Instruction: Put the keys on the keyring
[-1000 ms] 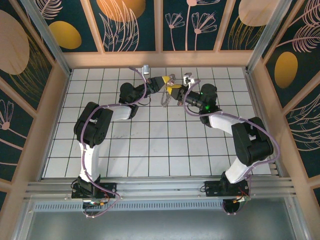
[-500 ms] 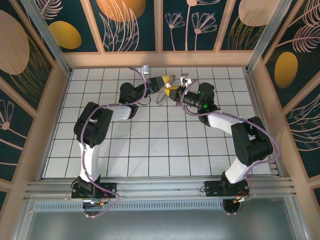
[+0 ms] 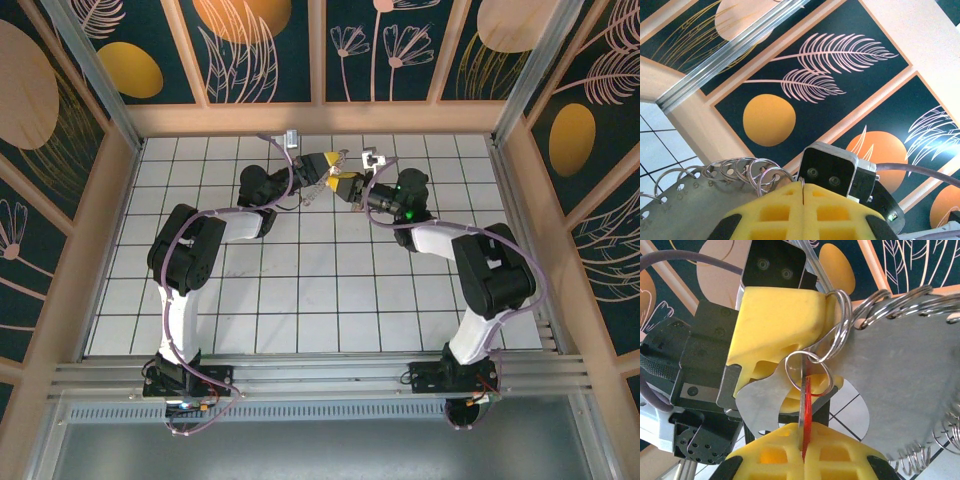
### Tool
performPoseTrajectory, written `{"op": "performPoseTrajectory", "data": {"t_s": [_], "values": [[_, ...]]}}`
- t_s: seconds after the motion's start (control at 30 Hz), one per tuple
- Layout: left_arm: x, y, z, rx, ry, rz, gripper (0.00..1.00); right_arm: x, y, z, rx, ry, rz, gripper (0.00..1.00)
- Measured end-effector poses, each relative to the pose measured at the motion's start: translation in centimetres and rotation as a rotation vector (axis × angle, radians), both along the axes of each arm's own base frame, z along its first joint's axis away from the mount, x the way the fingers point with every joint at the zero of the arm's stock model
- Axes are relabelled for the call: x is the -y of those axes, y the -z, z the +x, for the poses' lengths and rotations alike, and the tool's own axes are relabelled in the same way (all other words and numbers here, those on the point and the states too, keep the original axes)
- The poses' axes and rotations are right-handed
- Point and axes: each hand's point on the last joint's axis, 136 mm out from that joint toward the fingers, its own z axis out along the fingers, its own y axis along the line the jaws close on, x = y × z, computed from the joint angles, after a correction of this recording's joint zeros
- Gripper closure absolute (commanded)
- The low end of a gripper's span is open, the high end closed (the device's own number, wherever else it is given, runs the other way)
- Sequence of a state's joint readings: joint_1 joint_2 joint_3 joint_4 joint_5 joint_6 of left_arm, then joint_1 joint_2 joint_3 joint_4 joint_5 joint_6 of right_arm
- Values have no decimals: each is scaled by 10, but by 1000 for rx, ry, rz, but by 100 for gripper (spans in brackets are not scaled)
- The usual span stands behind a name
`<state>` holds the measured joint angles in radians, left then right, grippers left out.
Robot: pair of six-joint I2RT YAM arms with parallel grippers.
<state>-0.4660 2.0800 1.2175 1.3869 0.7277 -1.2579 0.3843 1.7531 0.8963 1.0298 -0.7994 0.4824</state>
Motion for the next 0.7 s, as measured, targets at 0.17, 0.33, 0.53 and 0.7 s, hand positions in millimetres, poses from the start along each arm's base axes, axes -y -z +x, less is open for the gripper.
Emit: {"op": "performPoseTrajectory", "data": {"t_s": [0.17,0.33,0.53,0.7], "values": [[0,-1,1,1,-7,-4,100,2,-2,-1,-20,-27,27,100],[-6,-3,7,0,-34,-13,100,-11,-4,3,-9,-45,-3,100],[-10,-4,10,6,-47,-18,100,-14,-3,6,-5,-40,-28,100],[-10,-4,10,3,-47,-17,100,-14,-3,6,-5,-40,-28,100]]}}
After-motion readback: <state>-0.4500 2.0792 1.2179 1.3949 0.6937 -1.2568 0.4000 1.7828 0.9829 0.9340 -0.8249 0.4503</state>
